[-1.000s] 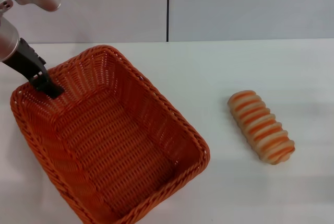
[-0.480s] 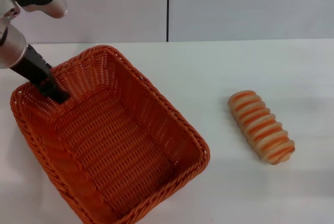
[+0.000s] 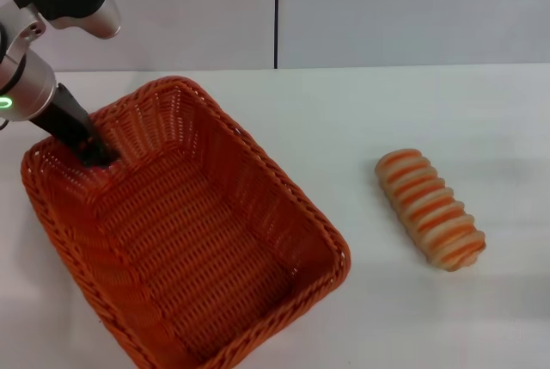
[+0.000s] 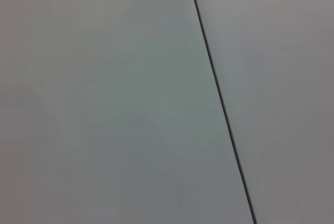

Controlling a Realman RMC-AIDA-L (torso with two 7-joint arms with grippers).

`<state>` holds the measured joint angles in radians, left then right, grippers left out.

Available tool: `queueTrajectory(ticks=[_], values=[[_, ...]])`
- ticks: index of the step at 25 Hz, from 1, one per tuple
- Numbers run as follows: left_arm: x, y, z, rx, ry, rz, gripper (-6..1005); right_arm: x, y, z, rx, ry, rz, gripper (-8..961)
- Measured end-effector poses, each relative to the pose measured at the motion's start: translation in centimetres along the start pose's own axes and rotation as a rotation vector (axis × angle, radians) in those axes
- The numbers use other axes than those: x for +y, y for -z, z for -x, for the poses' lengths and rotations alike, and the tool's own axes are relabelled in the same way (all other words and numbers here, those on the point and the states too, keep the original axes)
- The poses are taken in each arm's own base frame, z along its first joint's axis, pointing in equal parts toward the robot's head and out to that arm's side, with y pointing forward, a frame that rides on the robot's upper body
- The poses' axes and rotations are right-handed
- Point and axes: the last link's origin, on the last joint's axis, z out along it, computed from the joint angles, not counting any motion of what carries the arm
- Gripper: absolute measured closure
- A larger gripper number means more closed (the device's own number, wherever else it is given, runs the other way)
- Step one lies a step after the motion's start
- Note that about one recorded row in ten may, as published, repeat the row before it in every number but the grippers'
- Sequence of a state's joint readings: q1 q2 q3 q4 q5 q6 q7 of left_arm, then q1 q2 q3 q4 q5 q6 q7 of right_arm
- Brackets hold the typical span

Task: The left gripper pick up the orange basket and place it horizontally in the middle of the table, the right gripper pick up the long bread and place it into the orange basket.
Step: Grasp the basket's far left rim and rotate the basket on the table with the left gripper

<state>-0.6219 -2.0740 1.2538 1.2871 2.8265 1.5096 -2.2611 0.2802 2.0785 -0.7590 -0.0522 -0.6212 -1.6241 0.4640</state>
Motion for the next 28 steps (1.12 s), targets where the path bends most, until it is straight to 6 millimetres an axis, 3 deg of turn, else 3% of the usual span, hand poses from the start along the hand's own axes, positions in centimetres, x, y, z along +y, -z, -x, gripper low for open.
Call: queueTrajectory(ticks=[4, 5, 8, 9, 13, 14, 15, 17, 20, 23, 24, 25, 28], values=[[0.0, 0.0, -0.8, 0.023, 0.06, -0.014, 650, -0.1, 0.1, 0.1, -0.004, 0.005, 0.004, 381], [0.0, 0.2, -1.7, 0.05, 0.144, -0.008, 661, -0.2, 0.3, 0.2, -0.006, 0.01, 0.002, 381], [0.0, 0.2, -1.7, 0.05, 0.144, -0.008, 694, -0.4, 0.4, 0.3, -0.007, 0.013, -0.002, 381], [0.0, 0.4, -2.3, 0.075, 0.221, 0.001, 704, -0.5, 0.5, 0.4, -0.008, 0.015, -0.004, 381], [0.0, 0.4, -2.3, 0.075, 0.221, 0.001, 748, -0.7, 0.5, 0.6, -0.016, 0.028, -0.002, 381], [-0.6, 1.4, -2.9, 0.139, 0.412, -0.015, 759, -0.8, 0.3, 0.8, -0.022, 0.034, 0.003, 381], [-1.1, 1.7, -1.9, 0.137, 0.499, -0.046, 759, -0.8, 0.2, 0.9, -0.024, 0.039, 0.007, 381], [-1.1, 1.7, -1.9, 0.137, 0.499, -0.046, 760, -0.9, -0.1, 1.1, -0.031, 0.043, 0.019, 381], [-1.9, 2.0, 1.3, 0.104, 0.631, -0.114, 765, -0.4, -0.8, 1.2, -0.032, 0.052, 0.071, 381], [-1.9, 2.0, 1.3, 0.104, 0.631, -0.114, 772, 0.0, -1.1, 1.1, -0.03, 0.053, 0.1, 381], [-1.7, 2.8, 3.6, 0.141, 0.718, -0.123, 774, 0.2, -1.3, 1.1, -0.03, 0.053, 0.114, 381], [-1.3, 3.2, 4.6, 0.161, 0.754, -0.103, 777, 0.4, -1.6, 1.2, -0.031, 0.055, 0.131, 381], [-1.3, 3.2, 4.6, 0.161, 0.754, -0.103, 784, 0.6, -1.8, 1.2, -0.034, 0.054, 0.14, 381]])
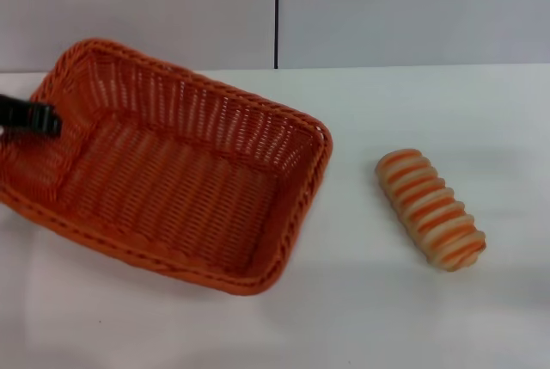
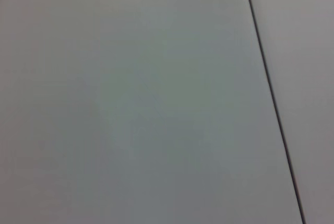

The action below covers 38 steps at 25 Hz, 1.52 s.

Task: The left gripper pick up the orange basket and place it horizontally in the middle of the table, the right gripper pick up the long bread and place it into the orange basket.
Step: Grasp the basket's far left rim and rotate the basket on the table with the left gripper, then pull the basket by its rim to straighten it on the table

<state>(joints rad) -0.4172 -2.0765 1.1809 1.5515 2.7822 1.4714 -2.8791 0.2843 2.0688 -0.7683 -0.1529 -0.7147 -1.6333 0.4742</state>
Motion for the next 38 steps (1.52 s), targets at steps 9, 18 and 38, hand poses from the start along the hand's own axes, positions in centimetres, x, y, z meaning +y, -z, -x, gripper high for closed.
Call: queueTrajectory(ticks=[9, 18, 38], values=[[1.9, 1.7, 4.8, 0.032, 0.105, 0.248, 811, 1.0, -1.2, -0.4, 0.006, -0.017, 0.054, 381], [2.2, 0.9, 7.5, 0.046, 0.18, 0.309, 819, 1.7, -1.6, -0.7, 0.022, -0.024, 0.093, 381], [0.8, -0.8, 6.2, 0.034, 0.276, 0.374, 636, 1.1, -1.0, -0.7, 0.041, -0.018, 0.083, 382]])
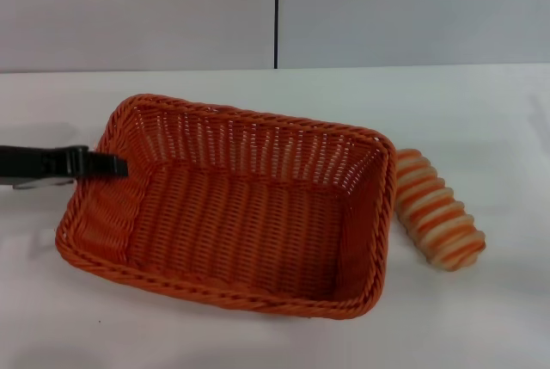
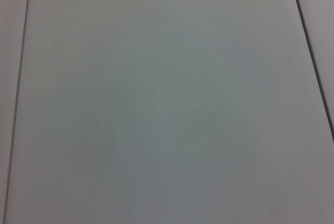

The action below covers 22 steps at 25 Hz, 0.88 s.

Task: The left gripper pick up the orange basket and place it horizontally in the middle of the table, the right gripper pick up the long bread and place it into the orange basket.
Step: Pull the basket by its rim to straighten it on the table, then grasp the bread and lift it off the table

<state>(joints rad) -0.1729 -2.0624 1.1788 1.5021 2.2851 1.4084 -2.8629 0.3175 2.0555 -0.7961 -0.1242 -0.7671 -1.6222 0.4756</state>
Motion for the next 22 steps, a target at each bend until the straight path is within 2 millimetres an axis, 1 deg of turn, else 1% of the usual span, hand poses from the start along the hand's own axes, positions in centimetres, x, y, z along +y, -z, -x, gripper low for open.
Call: queueTrajectory(ticks=[3, 4, 6, 10, 11, 12, 13, 14, 15, 16, 17, 18, 19, 20, 22], values=[[-0.2, 0.8, -0.6, 0.026, -0.003, 0.021, 499, 0.0, 0.0, 0.0, 0.0, 0.0, 0.0, 382], [-0.6, 1.7, -1.2, 0.055, -0.005, 0.034, 431, 0.0, 0.1, 0.0, -0.004, 0.002, -0.006, 382], [-0.8, 2.1, -1.4, 0.067, -0.008, 0.037, 296, 0.0, 0.1, 0.0, -0.005, 0.001, -0.01, 382], [-1.8, 4.1, -2.3, 0.149, -0.018, 0.072, 260, 0.1, 0.6, 0.0, -0.011, -0.011, -0.022, 382], [-2.1, 4.8, -2.6, 0.186, -0.019, 0.096, 251, 0.1, 0.7, 0.0, -0.01, -0.019, -0.025, 382], [-2.7, 5.9, -2.9, 0.275, -0.038, 0.162, 243, -0.1, 1.0, 0.0, -0.004, -0.044, -0.031, 382], [-2.7, 5.9, -2.9, 0.275, -0.038, 0.162, 234, -0.1, 1.0, 0.0, -0.004, -0.044, -0.031, 382], [-2.7, 5.9, -2.9, 0.275, -0.038, 0.162, 225, -0.5, 1.2, 0.2, 0.0, -0.072, -0.034, 382], [-3.3, 6.6, -2.9, 0.379, -0.065, 0.246, 216, -0.5, 1.2, 0.2, 0.0, -0.072, -0.034, 382], [-3.6, 6.7, -2.9, 0.418, -0.079, 0.275, 207, -1.0, 1.3, 0.4, 0.007, -0.102, -0.033, 382], [-4.1, 6.8, -2.7, 0.522, -0.116, 0.344, 198, -1.5, 1.5, 0.7, 0.016, -0.121, -0.032, 382], [-4.4, 6.9, -2.5, 0.573, -0.142, 0.37, 198, -2.0, 1.5, 1.0, 0.039, -0.159, -0.018, 382], [-4.9, 6.9, -2.0, 0.698, -0.196, 0.42, 198, -3.2, 1.3, 1.9, 0.104, -0.214, 0.018, 382], [-4.9, 6.9, -2.0, 0.698, -0.196, 0.42, 198, -3.2, 1.3, 1.9, 0.104, -0.214, 0.018, 382], [-5.4, 7.0, -1.1, 0.842, -0.268, 0.444, 198, -4.0, 1.0, 2.9, 0.202, -0.252, 0.064, 382]])
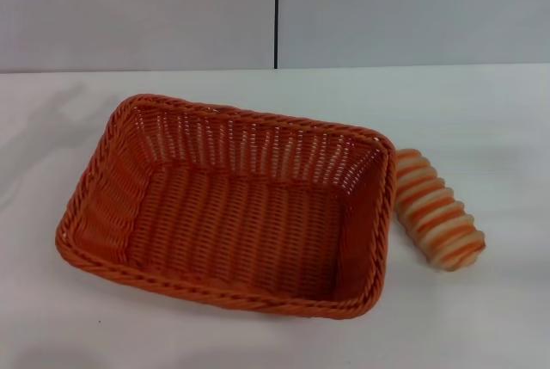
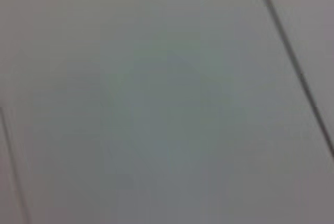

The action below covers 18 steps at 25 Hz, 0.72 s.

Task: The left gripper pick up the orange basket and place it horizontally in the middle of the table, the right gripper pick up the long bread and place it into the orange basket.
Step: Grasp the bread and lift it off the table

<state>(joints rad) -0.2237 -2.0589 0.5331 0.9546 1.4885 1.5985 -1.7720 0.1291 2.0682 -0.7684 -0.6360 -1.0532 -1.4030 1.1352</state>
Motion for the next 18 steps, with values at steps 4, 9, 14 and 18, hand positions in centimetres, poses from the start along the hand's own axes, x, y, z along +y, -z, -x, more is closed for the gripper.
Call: queueTrajectory(ticks=[4, 9, 14, 18], values=[[-0.6, 1.2, 1.6, 0.168, -0.094, -0.023, 197, -0.4, -0.2, 2.4, 0.237, -0.075, 0.053, 382], [-0.4, 1.5, 3.1, 0.238, -0.189, -0.036, 203, -0.3, -1.2, 4.7, 0.643, -0.182, 0.041, 382], [-0.4, 1.5, 5.3, 0.276, -0.182, -0.068, 207, 0.0, -2.1, 5.8, 1.045, -0.255, 0.02, 383], [-0.2, 1.3, 6.2, 0.275, -0.195, -0.076, 208, 1.3, -3.3, 5.9, 1.18, -0.3, 0.101, 383]])
